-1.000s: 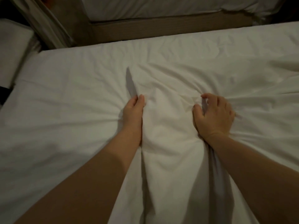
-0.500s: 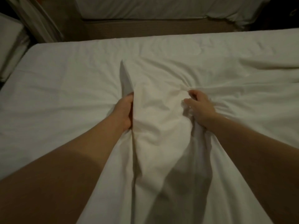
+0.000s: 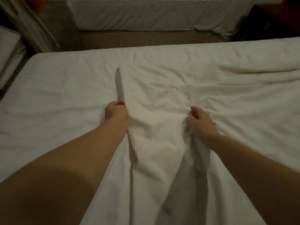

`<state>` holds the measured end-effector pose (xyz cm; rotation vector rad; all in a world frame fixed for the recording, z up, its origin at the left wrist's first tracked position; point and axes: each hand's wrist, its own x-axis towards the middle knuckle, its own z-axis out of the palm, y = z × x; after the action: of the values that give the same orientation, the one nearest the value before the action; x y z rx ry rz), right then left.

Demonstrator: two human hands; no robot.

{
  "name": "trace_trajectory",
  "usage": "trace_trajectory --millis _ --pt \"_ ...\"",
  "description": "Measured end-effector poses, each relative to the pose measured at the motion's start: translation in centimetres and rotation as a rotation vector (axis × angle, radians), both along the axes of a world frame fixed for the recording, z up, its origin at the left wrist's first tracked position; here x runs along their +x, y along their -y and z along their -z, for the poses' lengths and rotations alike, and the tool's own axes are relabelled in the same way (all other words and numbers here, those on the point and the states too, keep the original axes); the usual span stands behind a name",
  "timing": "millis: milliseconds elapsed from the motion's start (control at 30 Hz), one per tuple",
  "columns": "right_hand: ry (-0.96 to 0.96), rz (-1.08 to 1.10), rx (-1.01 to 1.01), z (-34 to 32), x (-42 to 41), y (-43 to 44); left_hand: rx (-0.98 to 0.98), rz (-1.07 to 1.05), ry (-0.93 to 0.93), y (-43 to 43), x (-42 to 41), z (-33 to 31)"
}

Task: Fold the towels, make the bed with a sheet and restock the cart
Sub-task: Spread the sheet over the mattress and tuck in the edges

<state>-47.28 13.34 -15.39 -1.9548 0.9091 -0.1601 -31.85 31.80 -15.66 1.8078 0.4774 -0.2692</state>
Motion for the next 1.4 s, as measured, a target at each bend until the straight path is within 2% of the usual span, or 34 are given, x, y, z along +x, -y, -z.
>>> trace_trajectory --millis 200,267,433,500,667,867,967,1167,1400 --pt "-0.118 -0.087 -0.162 -0.3 -4.0 -1.3 -0.326 0.239 -0.216 -1.6 -3.2 -1.2" --pt "-0.2 -0.122 -0.25 -0.6 -5.2 -2.0 -0.317 0.324 -0.277 -2.4 -5.3 -2.0" --pt "-0.214 -0.258 -0.402 -0.6 -10.7 -3.8 -0.362 0.353 -0.388 -3.8 -10.9 -2.5" --pt "-0.279 -0.303 -0.463 -0.6 -13.6 -4.4 -0.379 0.345 -0.357 -4.4 -13.7 -2.8" --pt "-0.382 -0.346 -0.494 -2.4 -20.0 -5.5 -0.109 0.389 -0.145 -6.9 -21.1 -1.5" --pt "-0.475 -0.353 -0.434 -3.2 -25.7 -6.3 0.013 0.438 -0.029 -10.2 -28.9 -1.7" --pt "-0.53 -0.41 -0.519 -3.3 -28.7 -7.1 0.063 0.501 0.05 -11.8 -32.2 -1.5" --pt "-0.559 -0.471 -0.6 -3.0 -35.3 -7.4 0.099 0.447 0.025 -13.4 -37.1 -1.2" --pt "-0.582 -0.398 -0.657 -3.4 -44.2 -7.7 0.208 0.382 -0.068 -16.1 -46.6 -2.0"
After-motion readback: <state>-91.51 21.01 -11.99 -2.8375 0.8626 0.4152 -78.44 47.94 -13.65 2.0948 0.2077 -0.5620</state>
